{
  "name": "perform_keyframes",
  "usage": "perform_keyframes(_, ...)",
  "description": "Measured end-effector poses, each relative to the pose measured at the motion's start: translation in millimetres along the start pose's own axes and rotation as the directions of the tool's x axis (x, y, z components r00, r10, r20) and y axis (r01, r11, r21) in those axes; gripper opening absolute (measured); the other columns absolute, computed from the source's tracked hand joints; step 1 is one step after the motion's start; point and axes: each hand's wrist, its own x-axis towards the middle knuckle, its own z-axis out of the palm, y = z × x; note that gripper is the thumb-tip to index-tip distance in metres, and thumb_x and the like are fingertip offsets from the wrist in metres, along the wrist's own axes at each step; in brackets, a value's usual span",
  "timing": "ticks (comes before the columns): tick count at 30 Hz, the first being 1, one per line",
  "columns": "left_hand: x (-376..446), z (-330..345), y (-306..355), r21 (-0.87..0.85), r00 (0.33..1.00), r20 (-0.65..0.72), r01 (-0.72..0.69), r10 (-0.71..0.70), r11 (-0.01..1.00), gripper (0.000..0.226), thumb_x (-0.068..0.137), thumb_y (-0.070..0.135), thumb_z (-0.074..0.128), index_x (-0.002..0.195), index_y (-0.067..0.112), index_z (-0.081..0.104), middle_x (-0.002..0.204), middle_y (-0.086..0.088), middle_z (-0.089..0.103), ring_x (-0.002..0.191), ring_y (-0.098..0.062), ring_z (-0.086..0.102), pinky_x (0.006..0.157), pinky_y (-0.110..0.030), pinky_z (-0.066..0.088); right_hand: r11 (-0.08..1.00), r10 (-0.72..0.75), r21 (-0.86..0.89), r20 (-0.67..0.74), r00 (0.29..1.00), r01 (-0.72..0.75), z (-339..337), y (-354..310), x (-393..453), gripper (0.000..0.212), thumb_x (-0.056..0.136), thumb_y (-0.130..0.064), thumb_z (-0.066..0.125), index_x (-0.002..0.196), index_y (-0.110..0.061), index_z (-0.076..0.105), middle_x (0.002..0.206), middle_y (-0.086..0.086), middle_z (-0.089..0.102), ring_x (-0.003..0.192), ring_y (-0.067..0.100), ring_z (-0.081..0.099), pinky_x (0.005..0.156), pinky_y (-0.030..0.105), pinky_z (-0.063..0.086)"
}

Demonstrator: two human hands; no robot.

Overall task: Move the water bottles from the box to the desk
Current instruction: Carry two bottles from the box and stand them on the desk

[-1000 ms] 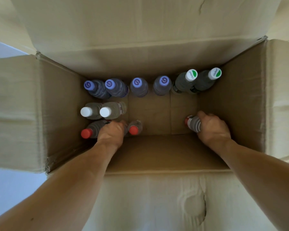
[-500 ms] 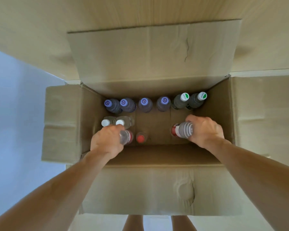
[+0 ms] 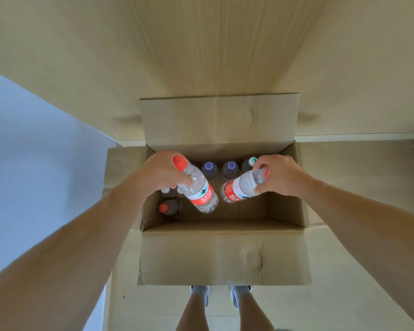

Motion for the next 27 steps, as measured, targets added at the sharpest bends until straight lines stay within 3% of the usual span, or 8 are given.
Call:
perform_keyframes(4, -33, -21, 38, -0.102, 1.000, 0.023, -0.018, 0.021, 0.995, 0.030, 0.067, 0.011, 0.084, 0.095, 0.016, 0.076, 0.071, -0.002, 0.065, 0.064, -0.015, 0.055, 0.058, -0.027, 0.045, 0.992, 0.020, 0.126, 0.006, 1.000, -0.021, -43, -26, -30, 0.039, 0.059, -0.028, 0.089, 0.093, -0.031, 0.070, 0.088, -0.004, 0.068, 0.072, 0.009, 0.063, 0.055, 0.016, 0.047)
perform_keyframes(6, -52, -31, 58, -0.112, 0.999, 0.032, -0.020, 0.024, 0.993, 0.023, 0.069, 0.015, 0.085, 0.090, 0.015, 0.075, 0.077, -0.003, 0.067, 0.072, -0.016, 0.059, 0.059, -0.026, 0.046, 0.966, 0.041, 0.254, -0.009, 0.999, -0.037, -65, -35, -47, 0.039, 0.053, -0.027, 0.091, 0.087, -0.029, 0.072, 0.083, -0.001, 0.070, 0.075, 0.017, 0.069, 0.061, 0.031, 0.061)
perform_keyframes(9, -79, -45, 92, -0.212, 0.999, 0.050, 0.006, 0.005, 0.977, 0.022, 0.071, 0.023, 0.084, 0.088, 0.016, 0.074, 0.078, 0.002, 0.068, 0.084, -0.017, 0.063, 0.073, -0.031, 0.054, 0.919, 0.071, 0.389, -0.001, 0.997, -0.065, -102, -46, -74, 0.050, 0.042, -0.030, 0.091, 0.088, -0.025, 0.072, 0.084, 0.001, 0.068, 0.079, 0.020, 0.066, 0.071, 0.044, 0.063)
perform_keyframes(13, -117, -55, 129, -0.462, 0.992, 0.120, 0.018, 0.043, 0.886, 0.063, 0.053, 0.042, 0.084, 0.109, 0.016, 0.073, 0.107, -0.004, 0.075, 0.105, -0.025, 0.068, 0.096, -0.052, 0.052, 0.781, 0.082, 0.618, 0.038, 0.996, -0.088, -147, -58, -116, 0.059, 0.049, -0.023, 0.087, 0.105, -0.017, 0.071, 0.093, 0.001, 0.071, 0.091, 0.020, 0.068, 0.077, 0.042, 0.061)
perform_keyframes(17, -155, -67, 172, -0.635, 0.979, 0.117, -0.054, 0.165, 0.771, 0.022, 0.091, 0.028, 0.069, 0.107, 0.014, 0.070, 0.105, -0.009, 0.073, 0.095, -0.026, 0.069, 0.084, -0.046, 0.057, 0.589, 0.016, 0.808, 0.007, 1.000, -0.015, -194, -77, -166, 0.038, 0.067, -0.013, 0.075, 0.104, -0.008, 0.071, 0.093, 0.007, 0.073, 0.078, 0.017, 0.071, 0.057, 0.027, 0.055)
perform_keyframes(21, -181, -71, 220, -0.752, 0.970, 0.069, -0.103, 0.232, 0.651, 0.024, 0.096, 0.040, 0.063, 0.101, 0.016, 0.068, 0.102, -0.008, 0.071, 0.092, -0.022, 0.069, 0.096, -0.043, 0.053, 0.406, 0.098, 0.914, -0.060, 0.993, 0.015, -221, -90, -190, 0.018, 0.089, -0.010, 0.063, 0.105, -0.009, 0.070, 0.094, 0.012, 0.068, 0.083, 0.025, 0.067, 0.069, 0.036, 0.054)
perform_keyframes(24, -200, -73, 260, -0.802, 0.967, 0.030, -0.127, 0.252, 0.584, 0.031, 0.097, 0.047, 0.058, 0.098, 0.017, 0.063, 0.086, -0.006, 0.071, 0.073, -0.019, 0.069, 0.077, -0.034, 0.057, 0.357, 0.170, 0.934, -0.072, 0.983, 0.007, -240, -99, -205, 0.029, 0.090, -0.022, 0.064, 0.114, -0.006, 0.067, 0.101, 0.011, 0.070, 0.091, 0.026, 0.067, 0.073, 0.039, 0.054)
perform_keyframes(27, -219, -78, 290, -0.779, 0.964, 0.068, -0.110, 0.257, 0.618, 0.049, 0.096, 0.056, 0.055, 0.112, 0.010, 0.060, 0.086, -0.012, 0.071, 0.072, -0.024, 0.069, 0.069, -0.036, 0.060, 0.317, 0.184, 0.948, -0.093, 0.979, 0.030, -260, -104, -221, 0.025, 0.093, -0.025, 0.060, 0.111, -0.009, 0.067, 0.103, 0.009, 0.070, 0.089, 0.025, 0.064, 0.070, 0.036, 0.051)
